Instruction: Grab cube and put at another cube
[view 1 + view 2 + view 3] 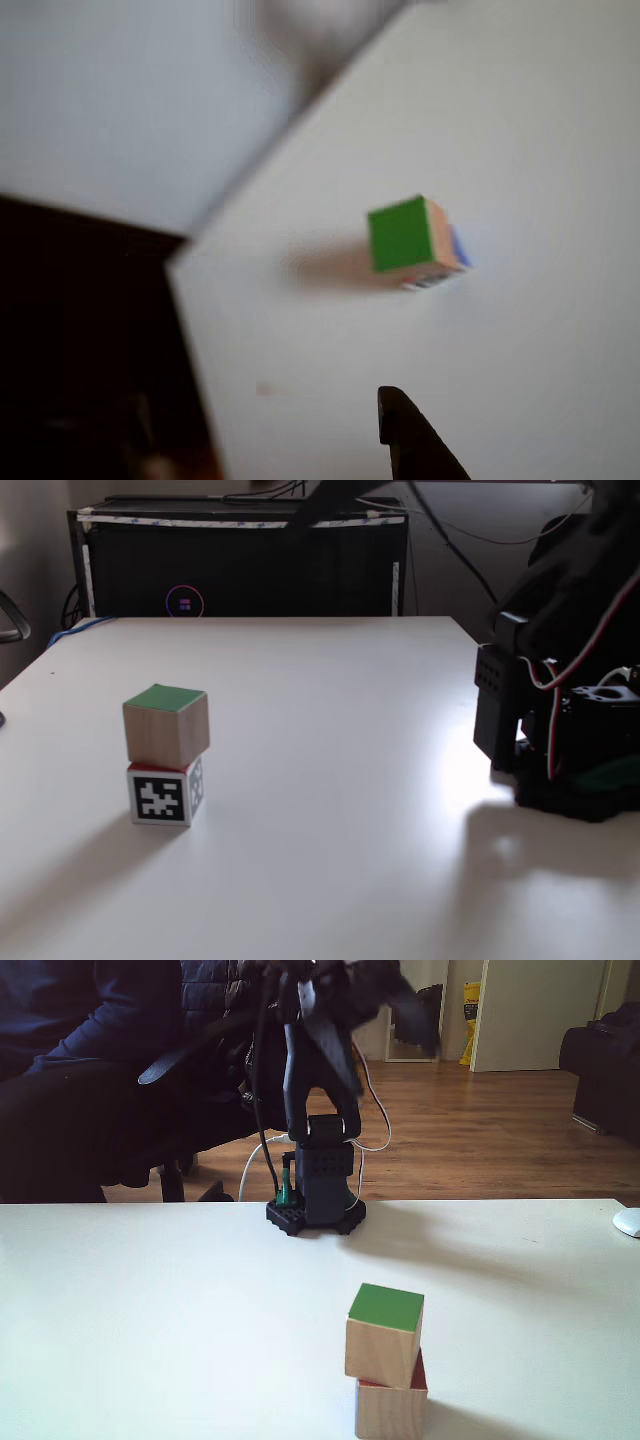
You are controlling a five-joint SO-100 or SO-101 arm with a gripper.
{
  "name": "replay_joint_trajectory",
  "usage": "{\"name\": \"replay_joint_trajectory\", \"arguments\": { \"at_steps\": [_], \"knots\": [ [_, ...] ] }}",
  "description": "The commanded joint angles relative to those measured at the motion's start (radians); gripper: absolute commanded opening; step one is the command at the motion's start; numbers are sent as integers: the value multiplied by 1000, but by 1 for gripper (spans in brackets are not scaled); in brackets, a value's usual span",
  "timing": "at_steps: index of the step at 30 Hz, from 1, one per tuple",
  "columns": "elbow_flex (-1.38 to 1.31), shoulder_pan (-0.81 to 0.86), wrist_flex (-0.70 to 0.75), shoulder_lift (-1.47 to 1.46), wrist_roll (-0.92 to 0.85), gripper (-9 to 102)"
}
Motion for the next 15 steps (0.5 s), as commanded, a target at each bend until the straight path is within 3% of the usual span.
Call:
{"name": "replay_joint_trajectory", "arguments": {
  "at_steps": [1,6,11,15],
  "knots": [
    [20,28,-67,63,230,34],
    [97,46,-112,103,468,31],
    [259,49,-146,149,586,26],
    [397,66,-184,160,581,20]
  ]
}}
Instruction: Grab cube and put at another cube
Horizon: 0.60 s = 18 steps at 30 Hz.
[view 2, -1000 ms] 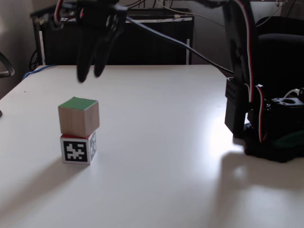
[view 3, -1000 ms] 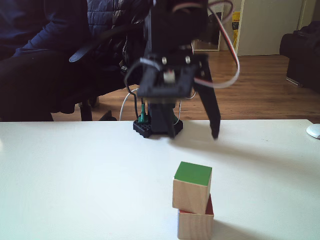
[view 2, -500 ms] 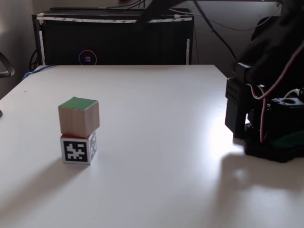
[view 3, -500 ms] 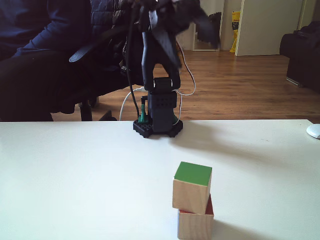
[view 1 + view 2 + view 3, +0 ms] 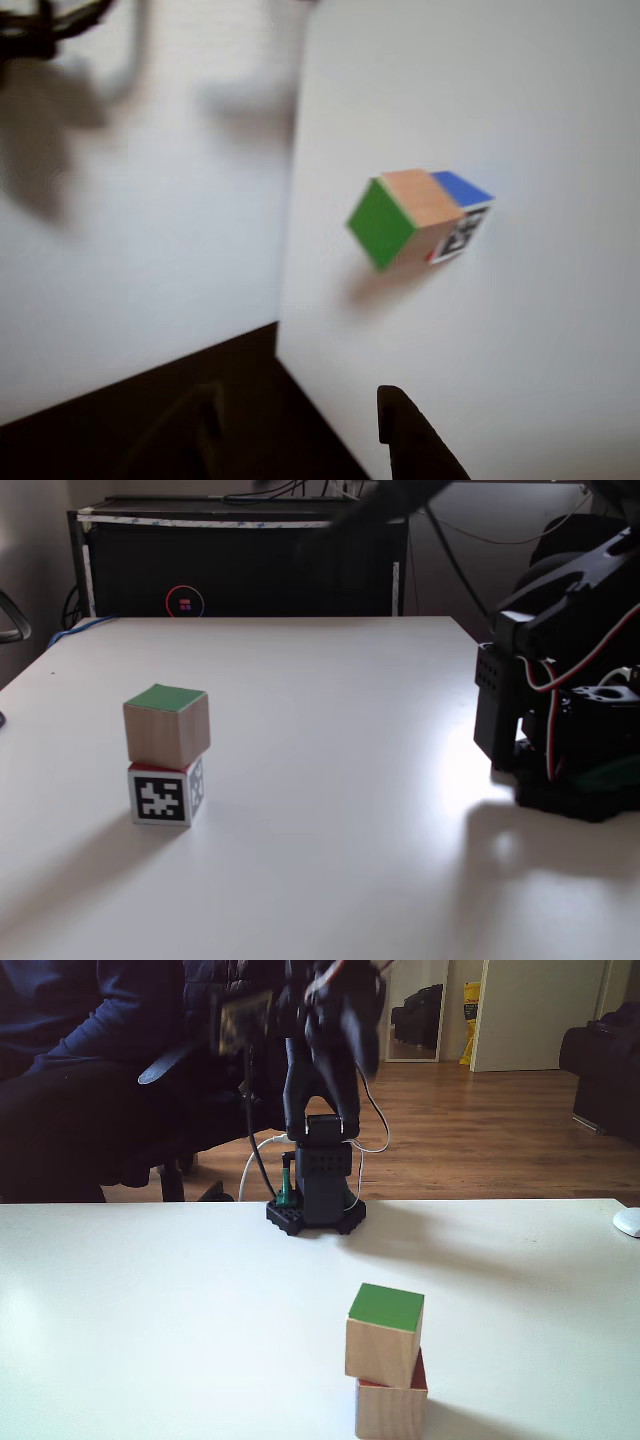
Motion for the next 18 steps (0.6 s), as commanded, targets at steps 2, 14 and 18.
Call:
{"name": "replay_joint_trajectory", "arguments": {
  "at_steps": [2,14,18],
  "knots": [
    [164,18,-92,58,-14,17],
    [676,54,-276,308,29,0],
    [928,28,-295,565,84,0]
  ]
}}
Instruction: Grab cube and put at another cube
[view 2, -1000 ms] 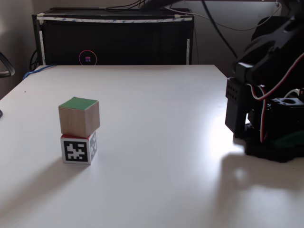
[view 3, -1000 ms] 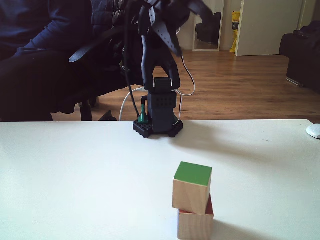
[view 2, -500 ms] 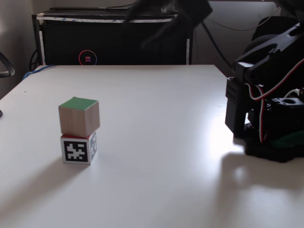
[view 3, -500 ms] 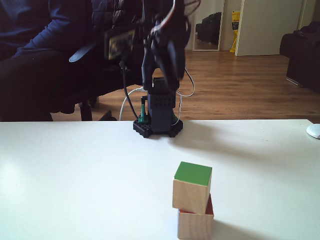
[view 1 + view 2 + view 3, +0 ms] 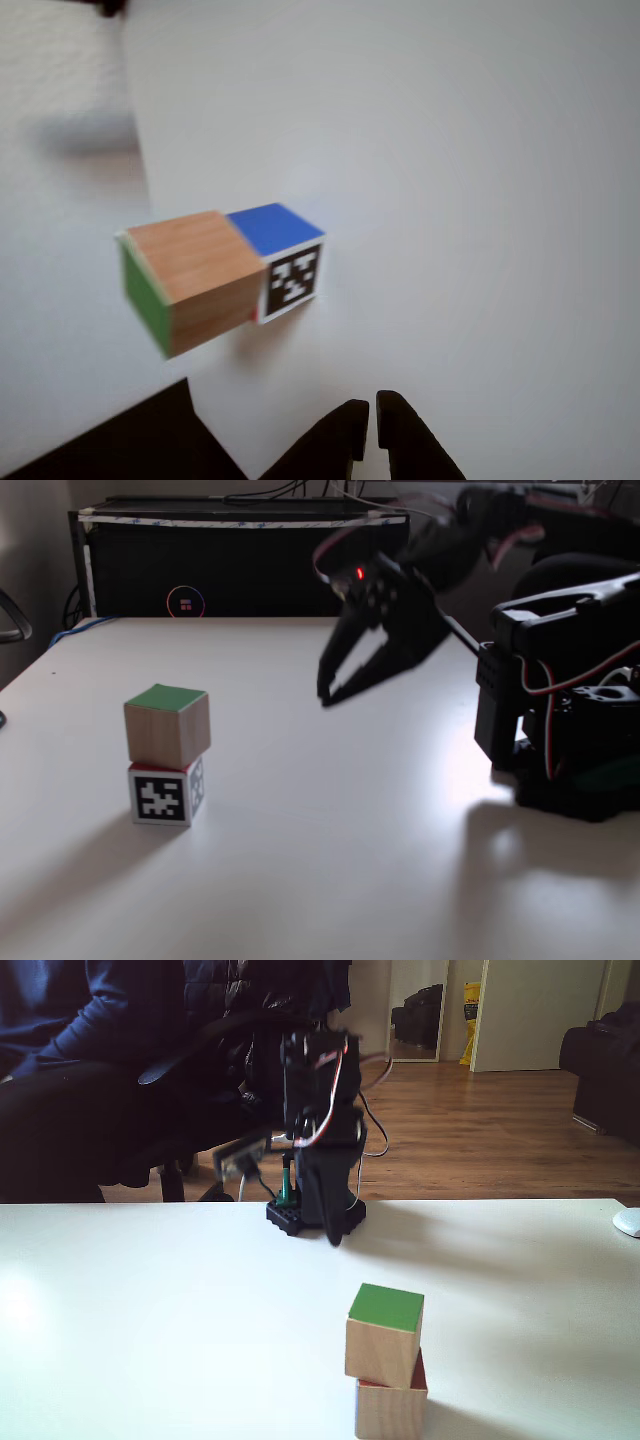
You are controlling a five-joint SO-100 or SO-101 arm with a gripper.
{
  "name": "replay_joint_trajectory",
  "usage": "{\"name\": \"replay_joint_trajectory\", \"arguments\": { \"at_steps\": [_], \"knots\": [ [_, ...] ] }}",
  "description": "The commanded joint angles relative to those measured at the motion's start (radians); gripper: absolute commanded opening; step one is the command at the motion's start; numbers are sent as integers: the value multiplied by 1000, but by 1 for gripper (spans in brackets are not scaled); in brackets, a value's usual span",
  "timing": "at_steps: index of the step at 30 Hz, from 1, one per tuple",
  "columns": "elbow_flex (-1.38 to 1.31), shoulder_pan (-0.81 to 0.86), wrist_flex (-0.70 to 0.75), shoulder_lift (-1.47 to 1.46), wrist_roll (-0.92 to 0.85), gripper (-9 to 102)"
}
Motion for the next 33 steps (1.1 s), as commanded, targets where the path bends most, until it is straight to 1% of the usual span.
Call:
{"name": "replay_joint_trajectory", "arguments": {
  "at_steps": [1,3,9,15,24,33],
  "knots": [
    [213,-35,55,337,6,0],
    [258,-67,98,357,-26,0],
    [218,-46,259,357,-43,0],
    [218,-26,265,357,-35,0],
    [216,-57,265,357,-34,0],
    [216,-37,265,357,-18,0]
  ]
}}
